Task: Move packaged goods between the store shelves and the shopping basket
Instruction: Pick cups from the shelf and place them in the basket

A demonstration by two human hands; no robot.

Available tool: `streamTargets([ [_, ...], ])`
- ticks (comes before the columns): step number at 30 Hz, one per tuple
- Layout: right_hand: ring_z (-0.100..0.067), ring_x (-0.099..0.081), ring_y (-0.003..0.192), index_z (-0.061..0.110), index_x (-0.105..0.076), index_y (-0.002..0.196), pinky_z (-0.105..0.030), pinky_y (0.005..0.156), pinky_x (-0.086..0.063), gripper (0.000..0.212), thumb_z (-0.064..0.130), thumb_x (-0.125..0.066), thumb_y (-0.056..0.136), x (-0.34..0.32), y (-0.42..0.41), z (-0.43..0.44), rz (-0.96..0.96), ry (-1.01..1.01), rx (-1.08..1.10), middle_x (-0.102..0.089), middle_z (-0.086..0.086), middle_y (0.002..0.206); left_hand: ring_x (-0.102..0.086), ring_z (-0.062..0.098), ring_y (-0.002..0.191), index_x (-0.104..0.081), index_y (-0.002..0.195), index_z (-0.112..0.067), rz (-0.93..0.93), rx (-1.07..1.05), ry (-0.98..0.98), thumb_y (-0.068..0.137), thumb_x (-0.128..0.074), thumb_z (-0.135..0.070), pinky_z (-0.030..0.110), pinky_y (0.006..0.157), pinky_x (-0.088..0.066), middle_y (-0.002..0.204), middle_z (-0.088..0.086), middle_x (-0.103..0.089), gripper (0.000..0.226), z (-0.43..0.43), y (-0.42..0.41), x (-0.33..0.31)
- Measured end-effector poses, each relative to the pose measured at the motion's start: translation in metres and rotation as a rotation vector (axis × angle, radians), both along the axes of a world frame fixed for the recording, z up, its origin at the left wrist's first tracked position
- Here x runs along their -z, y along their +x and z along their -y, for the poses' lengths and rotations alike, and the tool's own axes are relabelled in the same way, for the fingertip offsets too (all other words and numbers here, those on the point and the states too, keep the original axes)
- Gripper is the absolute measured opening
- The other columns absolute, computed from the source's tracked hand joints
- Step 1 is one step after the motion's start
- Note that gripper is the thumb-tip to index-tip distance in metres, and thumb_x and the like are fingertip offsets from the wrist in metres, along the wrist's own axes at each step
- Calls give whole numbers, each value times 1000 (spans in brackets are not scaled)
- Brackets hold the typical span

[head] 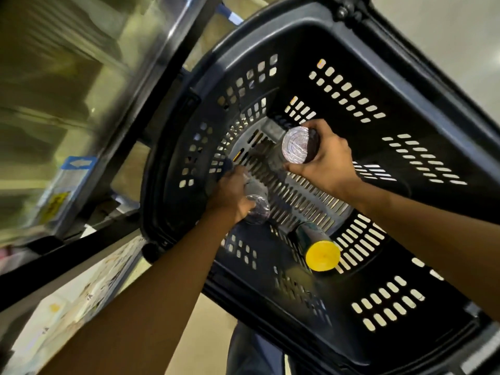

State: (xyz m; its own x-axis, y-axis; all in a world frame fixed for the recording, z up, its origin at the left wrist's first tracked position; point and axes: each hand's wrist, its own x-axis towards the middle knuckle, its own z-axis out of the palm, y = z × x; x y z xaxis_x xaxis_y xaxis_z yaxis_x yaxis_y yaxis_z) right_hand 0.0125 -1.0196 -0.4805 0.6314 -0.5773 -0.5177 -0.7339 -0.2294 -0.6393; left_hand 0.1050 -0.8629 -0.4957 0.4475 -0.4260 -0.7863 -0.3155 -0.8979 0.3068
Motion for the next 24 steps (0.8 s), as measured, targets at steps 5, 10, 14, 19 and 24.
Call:
streamTargets([
  [5,-10,-53,102,16,-46,124,-33,95,-48,74,20,-86,63,-1,30,-26,43,21,-28,-55,9,107,-50,19,119,-50,129,-20,186,-65,-246,79,-74,-22,23,92,-38,132,1,-52,55,-23,8,-65],
  [10,-15,-55,101,21,-46,122,-30,88,-50,73,31,-86,62,20,47,-60,19,-12,-143,-58,4,111,-55,24,118,-63,116,-10,597,79,-584,80,-65,-27,40,101,-45,122,7,-62,40,-70,0,-104],
  [14,-22,-57,103,20,-44,124,-38,88,-52,74,24,-85,62,35,49,-82,-35,0,-255,-59,-3,112,-40,30,130,-53,128,-9,726,86,-529,80,-61,-36,53,104,-38,135,12,-51,55,-95,5,-97],
  [19,-27,-56,103,19,-36,133,-40,90,-50,82,29,-83,66,50,49,-102,-143,-17,-372,-59,-8,113,-30,28,134,-48,134,-3,751,51,-558,82,-63,-32,29,113,-25,141,16,-45,62,-100,7,-81],
  [24,-27,-52,108,19,-33,137,-33,89,-41,80,21,-80,71,61,52,-114,-198,-27,-387,-55,-9,118,-30,30,134,-53,127,0,758,43,-605,79,-66,-25,23,114,-20,140,19,-45,56,-101,7,-77],
])
